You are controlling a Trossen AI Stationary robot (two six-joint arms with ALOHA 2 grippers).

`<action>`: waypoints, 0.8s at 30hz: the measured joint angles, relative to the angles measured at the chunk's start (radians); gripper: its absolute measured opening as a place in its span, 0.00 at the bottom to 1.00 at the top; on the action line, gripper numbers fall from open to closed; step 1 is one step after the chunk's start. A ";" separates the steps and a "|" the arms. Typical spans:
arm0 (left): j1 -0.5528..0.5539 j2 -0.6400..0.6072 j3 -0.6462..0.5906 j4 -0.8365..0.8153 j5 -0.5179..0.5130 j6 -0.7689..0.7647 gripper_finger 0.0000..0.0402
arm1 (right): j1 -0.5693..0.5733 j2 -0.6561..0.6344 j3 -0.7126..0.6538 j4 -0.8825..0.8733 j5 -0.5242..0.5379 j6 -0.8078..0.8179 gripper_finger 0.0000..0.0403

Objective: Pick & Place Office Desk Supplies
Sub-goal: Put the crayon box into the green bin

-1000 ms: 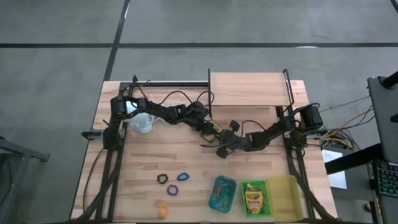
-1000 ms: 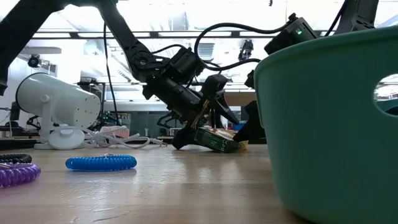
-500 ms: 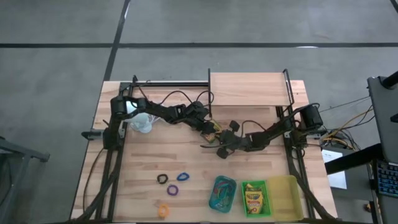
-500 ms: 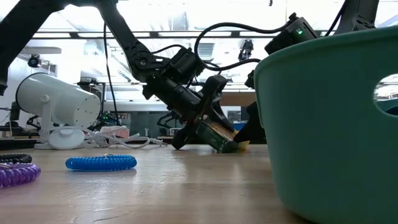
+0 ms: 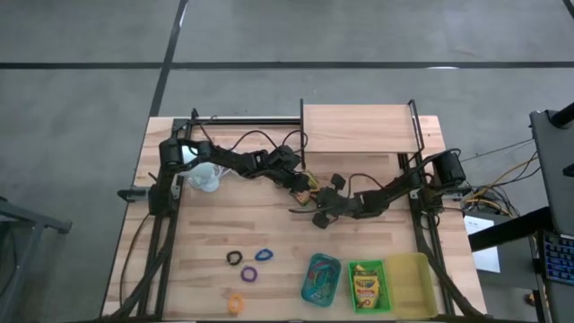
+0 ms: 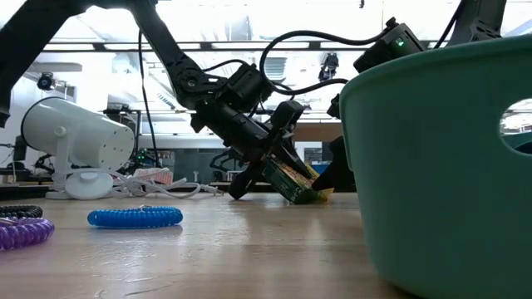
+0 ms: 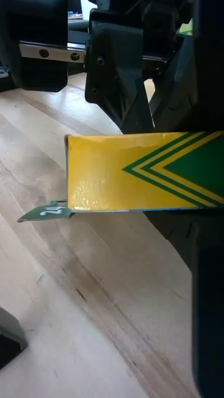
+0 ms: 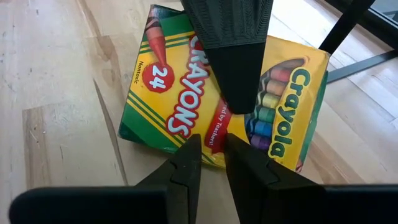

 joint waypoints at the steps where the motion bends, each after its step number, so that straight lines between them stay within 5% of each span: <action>1: 0.000 0.000 0.000 -0.001 -0.002 0.000 0.30 | 0.000 0.000 0.000 0.000 0.000 0.000 0.17; 14: 0.000 0.000 -0.001 -0.004 -0.019 -0.002 0.29 | 0.002 -0.019 0.000 -0.004 0.000 0.026 0.17; 24: 0.000 0.000 -0.001 -0.004 -0.022 0.001 0.30 | 0.033 -0.194 0.000 -0.204 0.002 0.028 0.17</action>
